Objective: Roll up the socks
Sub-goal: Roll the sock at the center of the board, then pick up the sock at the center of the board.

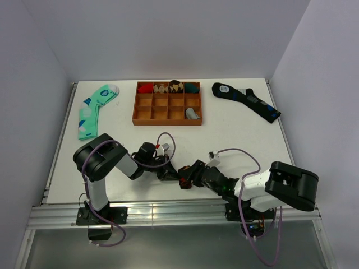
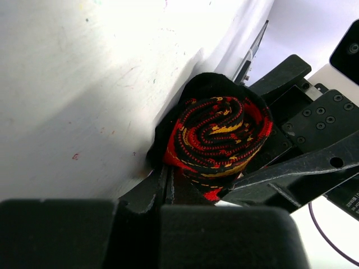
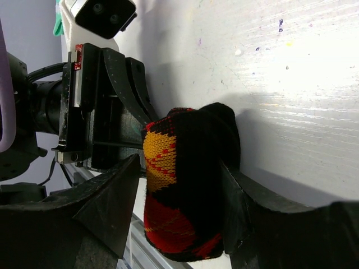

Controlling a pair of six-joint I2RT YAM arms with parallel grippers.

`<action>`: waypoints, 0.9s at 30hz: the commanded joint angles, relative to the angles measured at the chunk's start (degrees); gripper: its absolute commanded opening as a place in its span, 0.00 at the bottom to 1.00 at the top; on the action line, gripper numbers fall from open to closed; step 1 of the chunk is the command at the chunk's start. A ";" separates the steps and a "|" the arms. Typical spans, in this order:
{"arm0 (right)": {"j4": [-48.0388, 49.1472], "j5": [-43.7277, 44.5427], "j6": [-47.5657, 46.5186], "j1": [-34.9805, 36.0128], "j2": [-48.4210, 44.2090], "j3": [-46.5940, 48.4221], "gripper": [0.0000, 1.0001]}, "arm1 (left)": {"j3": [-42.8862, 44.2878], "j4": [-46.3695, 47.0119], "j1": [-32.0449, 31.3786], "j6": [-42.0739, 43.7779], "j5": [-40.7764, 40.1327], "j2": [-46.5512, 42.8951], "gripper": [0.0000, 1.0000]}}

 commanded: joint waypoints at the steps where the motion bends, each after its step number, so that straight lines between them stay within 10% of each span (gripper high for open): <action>1: -16.96 -19.17 0.54 3.86 5.19 -2.09 0.63 | 1.49 -1.79 -0.40 2.83 -15.77 3.18 0.00; 27: -25.49 -21.98 -3.94 4.21 4.75 1.86 0.57 | 7.56 -8.91 0.83 5.29 -19.29 -2.53 0.00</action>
